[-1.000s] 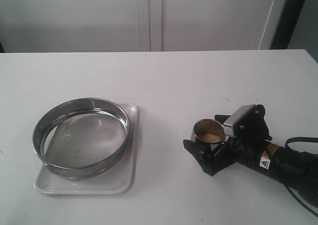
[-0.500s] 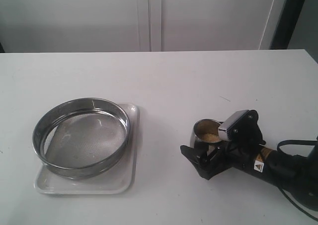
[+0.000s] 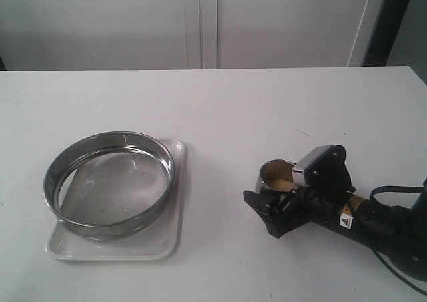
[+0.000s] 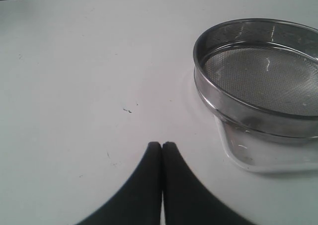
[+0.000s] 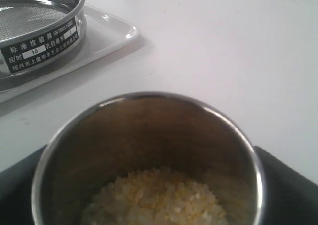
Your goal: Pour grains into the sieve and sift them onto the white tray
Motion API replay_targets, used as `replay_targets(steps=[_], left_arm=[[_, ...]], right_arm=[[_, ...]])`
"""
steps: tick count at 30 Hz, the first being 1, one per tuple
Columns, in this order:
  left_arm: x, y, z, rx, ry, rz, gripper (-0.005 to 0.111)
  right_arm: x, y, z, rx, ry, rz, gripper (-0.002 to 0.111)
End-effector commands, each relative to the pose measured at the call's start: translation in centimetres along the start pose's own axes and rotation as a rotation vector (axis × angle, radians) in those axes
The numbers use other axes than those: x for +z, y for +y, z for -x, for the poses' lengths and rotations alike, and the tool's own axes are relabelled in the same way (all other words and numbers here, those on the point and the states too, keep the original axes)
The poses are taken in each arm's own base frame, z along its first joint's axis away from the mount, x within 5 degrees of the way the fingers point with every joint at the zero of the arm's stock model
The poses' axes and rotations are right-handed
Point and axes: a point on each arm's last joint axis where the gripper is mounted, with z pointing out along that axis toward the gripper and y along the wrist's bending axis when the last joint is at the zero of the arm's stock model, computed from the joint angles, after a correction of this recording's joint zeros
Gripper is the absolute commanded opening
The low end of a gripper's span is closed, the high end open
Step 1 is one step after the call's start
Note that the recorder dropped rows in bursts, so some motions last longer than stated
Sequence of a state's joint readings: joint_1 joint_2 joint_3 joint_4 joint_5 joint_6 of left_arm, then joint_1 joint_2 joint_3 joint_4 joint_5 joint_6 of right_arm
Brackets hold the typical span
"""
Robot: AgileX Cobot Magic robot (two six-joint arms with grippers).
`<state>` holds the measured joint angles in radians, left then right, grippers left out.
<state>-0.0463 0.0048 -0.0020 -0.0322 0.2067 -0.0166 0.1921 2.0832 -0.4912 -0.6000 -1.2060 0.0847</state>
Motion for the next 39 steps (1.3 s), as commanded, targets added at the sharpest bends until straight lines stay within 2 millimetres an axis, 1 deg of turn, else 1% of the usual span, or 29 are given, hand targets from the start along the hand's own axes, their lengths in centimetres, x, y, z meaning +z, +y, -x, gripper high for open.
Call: replay_targets(steps=[1,3,4,5,6,8,16,20,26,31,35,39], left_arm=[[0.0,0.0,0.0,-0.004,-0.006,0.004,0.000],[0.0,0.0,0.0,-0.004,-0.006,0.004,0.000],[0.0,0.0,0.0,-0.004,-0.006,0.004,0.000],[0.0,0.0,0.0,-0.004,-0.006,0.004,0.000],[0.0,0.0,0.0,-0.004,-0.006,0.004,0.000],[0.0,0.0,0.0,-0.004,-0.006,0.004,0.000],[0.0,0.0,0.0,-0.004,-0.006,0.004,0.000],[0.0,0.0,0.0,-0.004,-0.006,0.004,0.000],[0.0,0.0,0.0,-0.004,-0.006,0.004,0.000],[0.0,0.0,0.0,-0.004,-0.006,0.004,0.000],[0.0,0.0,0.0,-0.004,-0.006,0.004,0.000],[0.0,0.0,0.0,-0.004,-0.006,0.004,0.000]], right_arm=[[0.1,0.0,0.1,0.006,-0.015,0.001,0.061],[0.0,0.1,0.0,0.009,-0.010,0.002,0.037],[0.0,0.1,0.0,0.009,-0.010,0.002,0.027],[0.0,0.1,0.0,0.009,-0.010,0.003,0.013],[0.0,0.1,0.0,0.009,-0.010,0.003,0.002],[0.0,0.1,0.0,0.016,-0.010,0.003,0.000],[0.0,0.1,0.0,0.037,-0.009,0.005,0.000],[-0.2,0.1,0.6,0.025,-0.028,0.003,0.000],[-0.6,0.1,2.5,0.012,-0.084,0.000,0.000],[-1.1,0.3,4.5,0.008,-0.140,0.011,0.000],[-1.6,0.5,5.8,0.007,-0.123,0.013,0.000],[-2.3,0.9,7.8,0.002,-0.117,0.004,0.000]])
